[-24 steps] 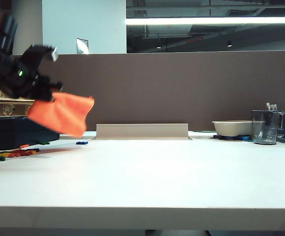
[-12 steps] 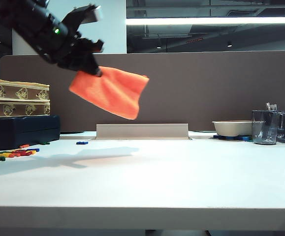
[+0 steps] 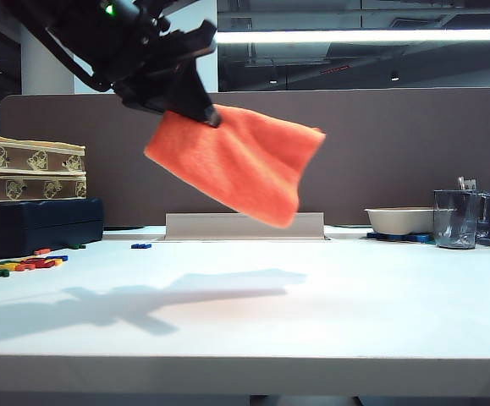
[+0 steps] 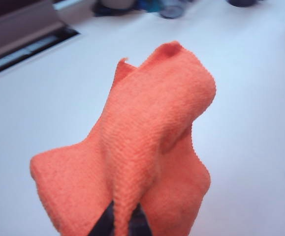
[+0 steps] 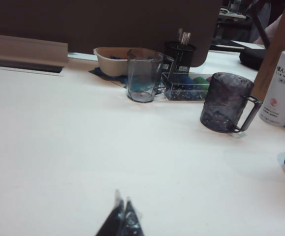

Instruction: Use an orange cloth to wipe the letter magnets on the table away for a distance.

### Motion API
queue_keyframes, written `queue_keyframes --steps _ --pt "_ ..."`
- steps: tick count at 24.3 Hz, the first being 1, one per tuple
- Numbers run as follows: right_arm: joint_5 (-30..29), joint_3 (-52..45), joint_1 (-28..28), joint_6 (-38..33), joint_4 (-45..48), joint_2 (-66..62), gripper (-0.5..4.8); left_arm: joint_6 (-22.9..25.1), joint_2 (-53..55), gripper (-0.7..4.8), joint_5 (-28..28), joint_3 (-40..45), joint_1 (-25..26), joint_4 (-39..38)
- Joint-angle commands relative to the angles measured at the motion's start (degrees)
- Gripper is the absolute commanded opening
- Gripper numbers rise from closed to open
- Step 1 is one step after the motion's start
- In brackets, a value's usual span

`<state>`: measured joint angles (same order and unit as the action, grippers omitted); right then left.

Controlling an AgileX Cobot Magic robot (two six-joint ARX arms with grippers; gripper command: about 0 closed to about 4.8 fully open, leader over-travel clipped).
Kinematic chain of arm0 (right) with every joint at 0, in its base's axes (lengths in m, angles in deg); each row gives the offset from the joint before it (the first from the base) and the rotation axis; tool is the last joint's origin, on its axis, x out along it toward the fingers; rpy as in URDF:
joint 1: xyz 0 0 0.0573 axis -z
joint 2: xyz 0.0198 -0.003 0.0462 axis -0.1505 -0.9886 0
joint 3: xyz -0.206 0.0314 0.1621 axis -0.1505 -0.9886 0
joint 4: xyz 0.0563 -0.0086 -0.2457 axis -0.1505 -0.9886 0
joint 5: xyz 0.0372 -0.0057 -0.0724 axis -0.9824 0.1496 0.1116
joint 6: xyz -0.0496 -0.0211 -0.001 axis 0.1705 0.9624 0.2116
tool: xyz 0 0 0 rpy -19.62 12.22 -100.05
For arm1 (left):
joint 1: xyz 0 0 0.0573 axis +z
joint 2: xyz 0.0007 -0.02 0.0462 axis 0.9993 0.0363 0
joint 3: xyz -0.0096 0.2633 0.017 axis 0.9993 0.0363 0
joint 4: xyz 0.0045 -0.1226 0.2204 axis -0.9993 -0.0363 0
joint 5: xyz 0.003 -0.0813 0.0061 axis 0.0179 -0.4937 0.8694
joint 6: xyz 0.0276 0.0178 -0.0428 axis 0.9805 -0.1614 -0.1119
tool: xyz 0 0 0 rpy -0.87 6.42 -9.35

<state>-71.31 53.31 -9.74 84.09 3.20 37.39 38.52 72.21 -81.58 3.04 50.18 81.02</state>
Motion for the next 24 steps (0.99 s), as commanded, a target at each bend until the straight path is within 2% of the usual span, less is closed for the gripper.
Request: queue_keyframes --steps 1,6,8,10,11,12,19,24 --pt "0.1 0.0 0.0 -0.1 0.6 0.5 -0.01 -0.8 -3.0 -0.06 3.0 4.5 -4.1 0.5" --pt "0.1 0.0 0.0 -0.1 0.6 0.5 -0.01 -2.1 -3.3 -0.02 4.0 9.1 -5.9 0.6" --pt "0.1 0.0 0.0 -0.1 0.6 0.5 -0.01 -2.1 -3.1 0.04 6.2 11.7 -5.9 1.9" --pt "0.1 0.0 0.0 -0.1 0.6 0.5 -0.01 -2.1 -3.1 1.54 5.9 13.7 -5.6 1.7" --pt "0.1 0.0 0.0 -0.1 0.6 0.5 -0.01 -2.1 -3.1 2.00 5.7 13.8 -5.6 1.6" --pt "0.1 0.0 0.0 -0.1 0.6 0.5 -0.01 -2.1 -3.1 2.25 4.6 13.8 -5.8 1.8" --pt "0.1 0.0 0.0 -0.1 0.6 0.5 -0.01 -2.3 -5.0 2.24 3.4 13.7 -5.8 2.2" --pt "0.1 0.0 0.0 -0.1 0.6 0.5 -0.01 -2.3 -13.9 2.24 4.7 13.8 -5.8 -0.7"
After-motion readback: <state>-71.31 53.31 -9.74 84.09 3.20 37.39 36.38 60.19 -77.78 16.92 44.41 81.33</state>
